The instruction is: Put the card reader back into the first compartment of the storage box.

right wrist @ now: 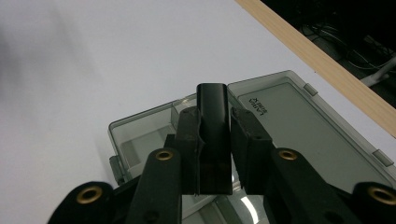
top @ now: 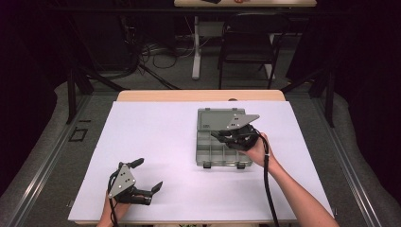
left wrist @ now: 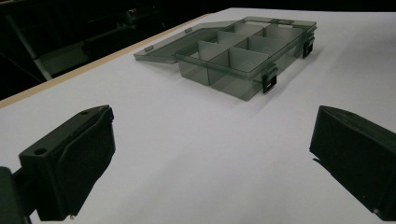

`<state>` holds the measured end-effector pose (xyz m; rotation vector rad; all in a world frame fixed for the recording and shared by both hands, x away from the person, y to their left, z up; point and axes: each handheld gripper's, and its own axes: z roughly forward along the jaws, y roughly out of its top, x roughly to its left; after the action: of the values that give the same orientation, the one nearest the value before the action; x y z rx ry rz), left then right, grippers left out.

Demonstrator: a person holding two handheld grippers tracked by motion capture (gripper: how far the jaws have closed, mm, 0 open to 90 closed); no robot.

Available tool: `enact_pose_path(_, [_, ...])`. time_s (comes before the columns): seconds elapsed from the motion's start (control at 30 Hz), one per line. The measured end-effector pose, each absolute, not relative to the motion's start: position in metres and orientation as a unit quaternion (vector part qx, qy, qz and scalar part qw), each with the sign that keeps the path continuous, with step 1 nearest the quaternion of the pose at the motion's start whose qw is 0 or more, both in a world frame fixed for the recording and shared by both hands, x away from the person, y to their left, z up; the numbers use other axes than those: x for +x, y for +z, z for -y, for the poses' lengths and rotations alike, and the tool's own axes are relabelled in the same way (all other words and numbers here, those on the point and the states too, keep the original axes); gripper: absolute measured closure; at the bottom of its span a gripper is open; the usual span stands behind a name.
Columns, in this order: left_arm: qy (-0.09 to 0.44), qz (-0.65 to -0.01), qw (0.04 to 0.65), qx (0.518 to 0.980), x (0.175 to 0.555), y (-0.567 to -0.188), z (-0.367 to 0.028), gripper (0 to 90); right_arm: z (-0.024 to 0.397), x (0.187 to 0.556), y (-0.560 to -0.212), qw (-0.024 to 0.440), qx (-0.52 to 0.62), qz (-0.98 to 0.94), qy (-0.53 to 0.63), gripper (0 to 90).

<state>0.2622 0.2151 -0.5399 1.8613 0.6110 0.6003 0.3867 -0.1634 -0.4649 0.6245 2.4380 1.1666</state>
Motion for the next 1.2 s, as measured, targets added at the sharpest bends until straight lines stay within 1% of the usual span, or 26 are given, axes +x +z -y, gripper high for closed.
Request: enact_pose_path(1.2, [0.251, -0.254, 0.52, 0.776, 0.262, -0.54, -0.215, 0.0, 0.136, 0.407, -0.467, 0.191, 0.265, -0.864, 0.383, 73.6])
